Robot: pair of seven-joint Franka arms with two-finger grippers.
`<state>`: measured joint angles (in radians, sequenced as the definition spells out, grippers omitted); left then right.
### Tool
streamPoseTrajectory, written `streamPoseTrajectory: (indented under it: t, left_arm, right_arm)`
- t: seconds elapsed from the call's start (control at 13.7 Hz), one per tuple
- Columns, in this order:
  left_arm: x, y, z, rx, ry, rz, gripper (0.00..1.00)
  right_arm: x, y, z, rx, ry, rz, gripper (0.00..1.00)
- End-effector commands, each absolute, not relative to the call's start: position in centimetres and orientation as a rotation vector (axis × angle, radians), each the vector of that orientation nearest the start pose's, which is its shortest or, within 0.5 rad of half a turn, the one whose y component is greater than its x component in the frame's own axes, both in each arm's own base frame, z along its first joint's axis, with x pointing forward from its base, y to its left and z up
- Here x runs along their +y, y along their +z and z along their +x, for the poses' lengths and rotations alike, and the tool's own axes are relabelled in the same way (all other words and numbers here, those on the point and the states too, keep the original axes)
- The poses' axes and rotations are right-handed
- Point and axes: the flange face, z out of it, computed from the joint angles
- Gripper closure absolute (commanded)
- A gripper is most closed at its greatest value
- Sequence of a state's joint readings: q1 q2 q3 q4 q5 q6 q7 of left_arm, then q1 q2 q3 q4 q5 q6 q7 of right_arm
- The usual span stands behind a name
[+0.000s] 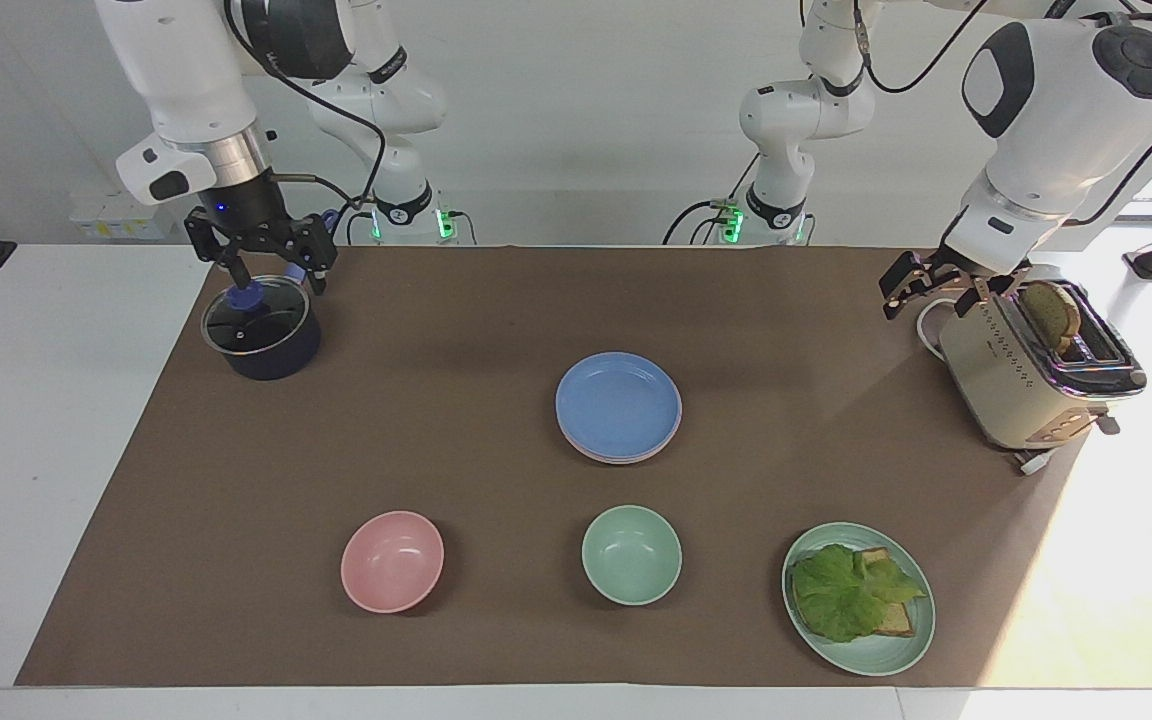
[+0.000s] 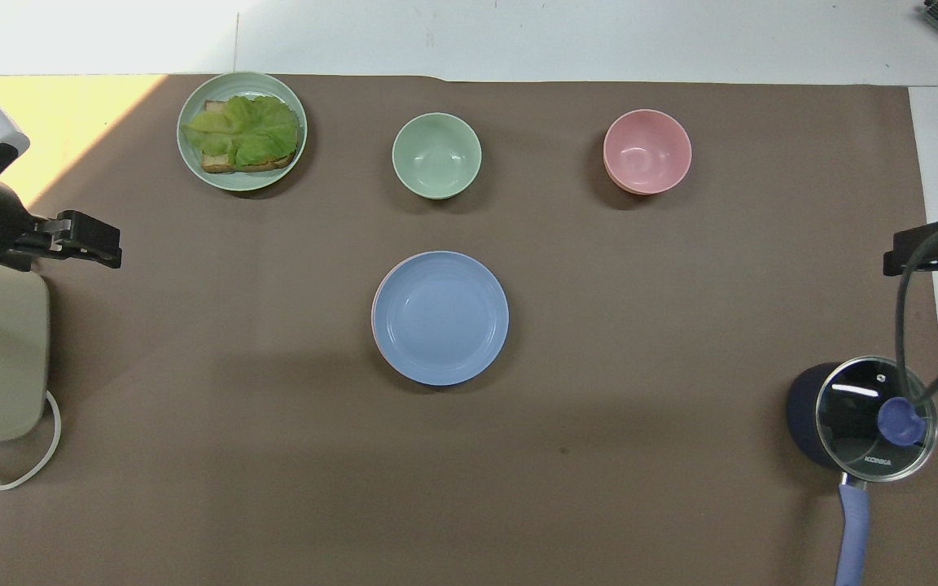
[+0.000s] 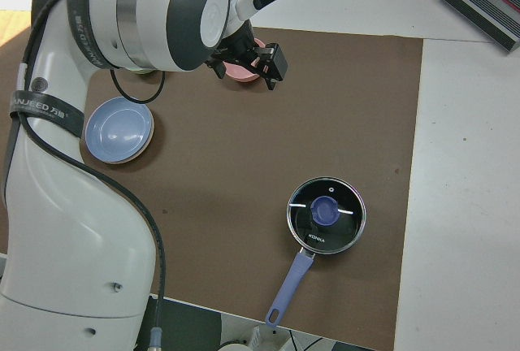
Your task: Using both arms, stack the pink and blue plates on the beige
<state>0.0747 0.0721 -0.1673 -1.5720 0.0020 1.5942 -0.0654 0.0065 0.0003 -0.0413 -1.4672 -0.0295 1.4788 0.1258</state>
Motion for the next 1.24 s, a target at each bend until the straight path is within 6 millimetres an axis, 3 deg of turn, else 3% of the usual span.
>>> streamPoseTrajectory:
  t: [0.0,0.44,1.17]
  left_arm:
    - [-4.6,58.8,57.1,0.037,0.09,-3.136,0.0]
    - [-4.6,58.8,57.1,0.037,0.092,-3.136,0.0]
    - [-4.6,58.8,57.1,0.037,0.09,-3.136,0.0]
  right_arm:
    - [-2.6,67.0,55.7,0.26,0.005,-3.165,0.0]
    - [-2.5,65.0,52.7,0.138,0.095,-3.163,0.0]
    - [-2.4,65.1,53.1,0.145,0.048,-3.164,0.0]
